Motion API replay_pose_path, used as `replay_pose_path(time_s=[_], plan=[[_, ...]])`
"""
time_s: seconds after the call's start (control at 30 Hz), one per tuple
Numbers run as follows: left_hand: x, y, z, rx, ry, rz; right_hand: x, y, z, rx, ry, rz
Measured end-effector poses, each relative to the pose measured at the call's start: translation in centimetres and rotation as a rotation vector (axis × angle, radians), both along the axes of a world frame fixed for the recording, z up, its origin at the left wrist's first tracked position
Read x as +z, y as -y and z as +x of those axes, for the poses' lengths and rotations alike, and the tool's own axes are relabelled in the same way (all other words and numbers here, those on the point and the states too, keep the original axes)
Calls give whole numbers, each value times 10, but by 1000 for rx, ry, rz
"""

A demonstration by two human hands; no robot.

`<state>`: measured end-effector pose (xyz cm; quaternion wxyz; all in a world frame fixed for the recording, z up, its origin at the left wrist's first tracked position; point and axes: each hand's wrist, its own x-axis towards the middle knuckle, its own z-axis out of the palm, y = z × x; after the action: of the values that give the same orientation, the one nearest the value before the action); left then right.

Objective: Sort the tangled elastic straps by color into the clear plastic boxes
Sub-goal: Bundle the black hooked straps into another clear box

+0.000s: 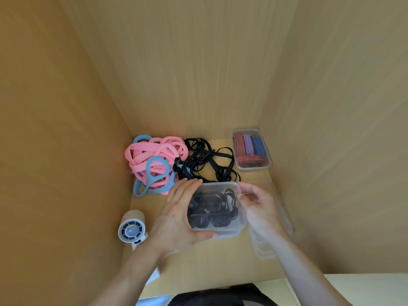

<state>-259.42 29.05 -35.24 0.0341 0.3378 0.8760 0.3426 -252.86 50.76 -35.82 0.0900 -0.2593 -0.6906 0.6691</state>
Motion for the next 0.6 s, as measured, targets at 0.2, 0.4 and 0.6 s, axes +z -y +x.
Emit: replay_pose_path(time_s=[0.2,0.4,0.6], plan=[[16,0,1,143,125,278,20,-13,-6,-14,-10,-91],[17,-7,8,247,308,493,23,-13,-7,-21,-20,-130],[19,-12,6,373,323,552,32,-5,-4,121,-48,-20]])
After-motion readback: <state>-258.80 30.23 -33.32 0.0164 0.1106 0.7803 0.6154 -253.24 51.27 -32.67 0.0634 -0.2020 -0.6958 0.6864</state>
